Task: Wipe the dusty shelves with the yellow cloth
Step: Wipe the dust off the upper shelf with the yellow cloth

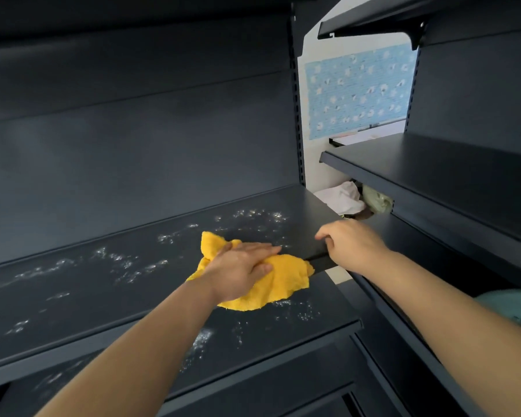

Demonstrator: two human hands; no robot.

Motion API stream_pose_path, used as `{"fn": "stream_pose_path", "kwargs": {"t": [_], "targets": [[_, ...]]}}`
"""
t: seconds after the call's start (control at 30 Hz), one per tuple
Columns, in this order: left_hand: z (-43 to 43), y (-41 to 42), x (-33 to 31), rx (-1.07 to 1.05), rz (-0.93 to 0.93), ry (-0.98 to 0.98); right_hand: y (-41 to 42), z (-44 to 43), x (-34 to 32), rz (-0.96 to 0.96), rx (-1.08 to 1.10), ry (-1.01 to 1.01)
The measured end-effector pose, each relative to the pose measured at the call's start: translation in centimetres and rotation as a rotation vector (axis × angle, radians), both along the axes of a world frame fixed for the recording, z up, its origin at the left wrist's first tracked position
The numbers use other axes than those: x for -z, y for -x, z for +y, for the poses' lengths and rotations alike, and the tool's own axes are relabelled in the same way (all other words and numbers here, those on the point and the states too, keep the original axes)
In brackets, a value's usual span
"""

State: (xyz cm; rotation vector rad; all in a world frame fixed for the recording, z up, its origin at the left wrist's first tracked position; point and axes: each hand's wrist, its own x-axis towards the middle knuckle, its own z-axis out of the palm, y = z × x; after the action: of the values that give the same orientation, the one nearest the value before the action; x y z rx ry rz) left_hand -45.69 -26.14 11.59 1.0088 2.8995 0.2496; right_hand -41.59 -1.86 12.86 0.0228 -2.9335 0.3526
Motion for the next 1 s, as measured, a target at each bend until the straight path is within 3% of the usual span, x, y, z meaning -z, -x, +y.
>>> {"fn": "stream_pose_path", "kwargs": {"t": [0.17, 0.27, 0.37, 0.6, 0.8, 0.9, 1.0], "targets": [[3.4, 0.6, 0.6, -0.41, 0.137, -0.269, 0.5, 1.0, 0.8, 0.006, -0.103, -0.035], [2.7, -0.1, 0.4, -0.185, 0.01, -0.28, 1.2, 1.3, 1.4, 0.055, -0.113, -0.03], [1.3, -0.8, 0.0, -0.017, -0.138, -0.161, 2.0, 1.9, 2.1, 0.088, -0.112, 0.059], [4.9, 1.1, 0.7, -0.1, -0.019, -0.039, 2.6, 3.9, 1.8, 0.174, -0.073, 0.337], [10.1, 3.8, 0.8, -0.184, 0.01, -0.116, 2.2, 4.8, 2.0, 0.236, -0.015, 0.318], [9.3, 4.2, 0.7, -0.029, -0.081, -0.201, 1.9, 5.6, 2.0, 0.226, 0.076, 0.234], [8.4, 5.1, 0.6, 0.102, -0.107, -0.069, 1.9, 6.0, 2.0, 0.21, 0.137, 0.178]]}}
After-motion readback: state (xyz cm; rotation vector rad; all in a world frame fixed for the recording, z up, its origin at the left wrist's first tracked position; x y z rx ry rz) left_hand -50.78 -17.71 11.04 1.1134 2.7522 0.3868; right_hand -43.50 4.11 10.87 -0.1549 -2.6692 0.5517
